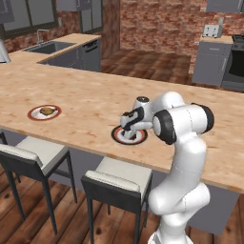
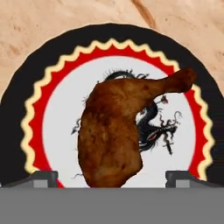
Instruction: Take the chicken drumsticks from the pan and place one on each plate on the dining counter.
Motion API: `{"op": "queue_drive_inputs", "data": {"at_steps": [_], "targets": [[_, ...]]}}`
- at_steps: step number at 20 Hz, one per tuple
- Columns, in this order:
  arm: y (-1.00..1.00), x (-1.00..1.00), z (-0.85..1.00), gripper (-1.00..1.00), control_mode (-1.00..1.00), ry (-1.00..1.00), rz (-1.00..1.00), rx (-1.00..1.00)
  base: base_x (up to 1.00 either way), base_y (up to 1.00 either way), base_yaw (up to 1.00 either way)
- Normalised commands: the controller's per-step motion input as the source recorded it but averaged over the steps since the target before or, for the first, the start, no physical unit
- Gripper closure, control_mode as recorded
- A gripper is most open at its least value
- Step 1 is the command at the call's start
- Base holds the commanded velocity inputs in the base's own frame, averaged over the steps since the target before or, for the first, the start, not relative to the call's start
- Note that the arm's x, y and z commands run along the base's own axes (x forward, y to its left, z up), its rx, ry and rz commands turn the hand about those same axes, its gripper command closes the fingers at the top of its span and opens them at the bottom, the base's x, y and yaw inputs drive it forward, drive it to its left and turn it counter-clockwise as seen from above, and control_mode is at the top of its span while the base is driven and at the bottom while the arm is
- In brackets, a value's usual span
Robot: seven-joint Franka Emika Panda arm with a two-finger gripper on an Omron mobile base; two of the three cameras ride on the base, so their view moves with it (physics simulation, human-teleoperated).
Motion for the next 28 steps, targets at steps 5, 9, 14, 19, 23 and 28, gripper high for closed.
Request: {"op": "queue_drive_inputs", "data": {"at_steps": [5, 9, 14, 19, 23, 28], "targets": [[-0.34, -0.48, 1.0, -1.0, -1.0, -0.28, 0.05, 0.19, 0.0, 0.0, 0.0], [-0.26, -0.58, 1.0, -1.0, -1.0, -0.24, 0.06, 0.15, 0.0, 0.0, 0.0], [-0.13, -0.93, 1.0, -1.0, -1.0, -0.14, 0.11, 0.03, 0.0, 0.0, 0.0], [0.0, -1.0, 1.0, -1.0, -1.0, -0.01, 0.23, -0.04, 0.0, 0.0, 0.0], [0.07, -1.0, 0.6, -1.0, -1.0, 0.19, 0.3, -0.34, 0.0, 0.0, 0.0], [0.31, -1.0, 0.01, -1.0, -1.0, 0.49, 0.23, -0.56, 0.0, 0.0, 0.0]]}}
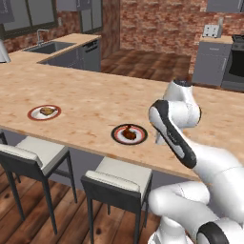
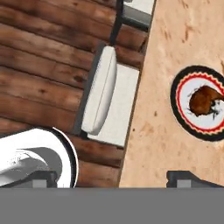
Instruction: Take the chicken drumsticks from the pan and place one on each plate on the dining counter.
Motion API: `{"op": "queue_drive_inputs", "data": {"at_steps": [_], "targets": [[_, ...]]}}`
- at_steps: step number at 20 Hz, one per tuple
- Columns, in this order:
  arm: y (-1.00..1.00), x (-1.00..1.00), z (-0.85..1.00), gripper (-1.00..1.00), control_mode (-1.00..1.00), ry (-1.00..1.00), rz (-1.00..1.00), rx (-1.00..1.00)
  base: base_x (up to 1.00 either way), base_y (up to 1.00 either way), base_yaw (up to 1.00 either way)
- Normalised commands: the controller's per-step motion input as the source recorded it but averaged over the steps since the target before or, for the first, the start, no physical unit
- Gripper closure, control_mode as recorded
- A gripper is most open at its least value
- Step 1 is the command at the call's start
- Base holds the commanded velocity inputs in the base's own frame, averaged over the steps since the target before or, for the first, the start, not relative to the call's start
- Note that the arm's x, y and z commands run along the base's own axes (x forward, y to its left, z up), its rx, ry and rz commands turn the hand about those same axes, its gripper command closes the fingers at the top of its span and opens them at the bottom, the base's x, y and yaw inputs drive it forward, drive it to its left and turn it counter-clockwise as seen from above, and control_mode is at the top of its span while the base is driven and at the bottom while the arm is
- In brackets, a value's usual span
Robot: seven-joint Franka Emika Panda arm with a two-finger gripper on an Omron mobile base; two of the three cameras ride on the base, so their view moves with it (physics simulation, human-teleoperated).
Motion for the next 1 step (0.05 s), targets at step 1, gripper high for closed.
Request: {"op": "queue_drive_inputs", "data": {"at_steps": [1], "targets": [[0.26, -1.0, -0.14, -1.0, -1.0, 0.51, 0.19, -0.58, 0.0, 0.0, 0.0]]}}
